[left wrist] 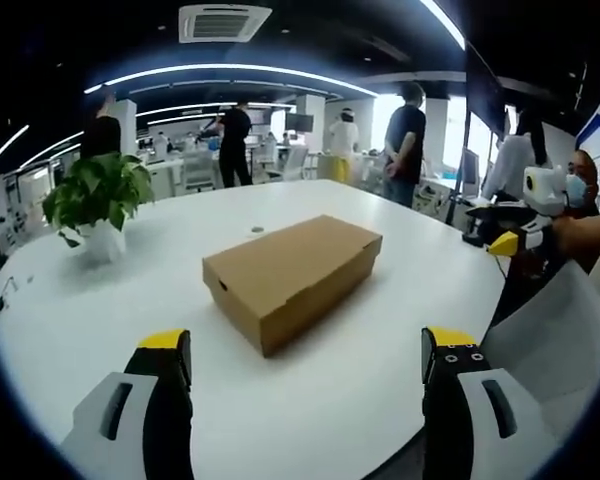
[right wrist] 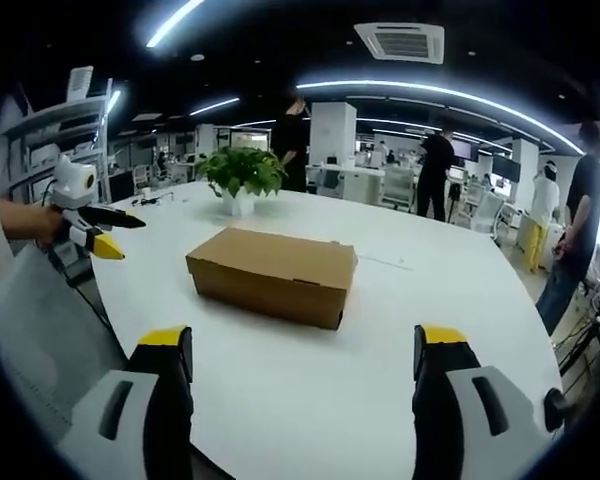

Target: Operate the shoe box by opening the lid, removing the specified soft item, and placing it in the target area until the item is outside and the box remains undamaged.

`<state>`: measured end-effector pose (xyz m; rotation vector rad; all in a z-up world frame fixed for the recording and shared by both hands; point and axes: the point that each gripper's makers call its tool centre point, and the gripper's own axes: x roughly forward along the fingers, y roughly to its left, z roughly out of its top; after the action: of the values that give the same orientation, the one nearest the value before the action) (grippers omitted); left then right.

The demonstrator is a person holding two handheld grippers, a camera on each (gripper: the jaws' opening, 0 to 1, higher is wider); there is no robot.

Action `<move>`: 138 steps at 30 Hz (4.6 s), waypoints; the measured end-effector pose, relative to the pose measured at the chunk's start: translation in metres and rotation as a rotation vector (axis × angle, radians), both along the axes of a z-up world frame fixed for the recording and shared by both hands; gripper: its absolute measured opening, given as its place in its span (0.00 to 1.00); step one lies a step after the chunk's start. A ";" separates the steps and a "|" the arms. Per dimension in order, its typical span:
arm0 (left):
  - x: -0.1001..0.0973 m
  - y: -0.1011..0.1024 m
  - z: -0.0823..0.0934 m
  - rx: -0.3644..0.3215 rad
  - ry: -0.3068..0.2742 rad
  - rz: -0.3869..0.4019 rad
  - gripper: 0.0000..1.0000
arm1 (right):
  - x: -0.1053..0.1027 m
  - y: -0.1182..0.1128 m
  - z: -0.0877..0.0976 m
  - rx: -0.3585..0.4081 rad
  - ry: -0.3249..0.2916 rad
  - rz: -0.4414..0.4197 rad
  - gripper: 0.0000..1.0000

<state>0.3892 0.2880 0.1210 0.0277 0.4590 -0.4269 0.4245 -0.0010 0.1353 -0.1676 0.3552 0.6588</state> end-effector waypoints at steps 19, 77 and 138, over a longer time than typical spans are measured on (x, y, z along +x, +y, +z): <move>0.035 -0.012 -0.014 0.009 0.007 0.004 0.95 | 0.042 0.004 -0.016 -0.069 0.009 0.106 0.85; 0.112 -0.022 -0.090 0.056 0.145 0.155 0.85 | 0.159 0.069 -0.095 -0.135 0.153 0.348 0.66; 0.116 -0.007 -0.096 0.067 0.162 0.117 0.75 | 0.133 0.083 -0.098 -0.084 0.218 0.304 0.52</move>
<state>0.5049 0.2814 0.0252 0.0304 0.6315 -0.2994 0.5577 0.0819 0.0373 -0.2339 0.5742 0.9671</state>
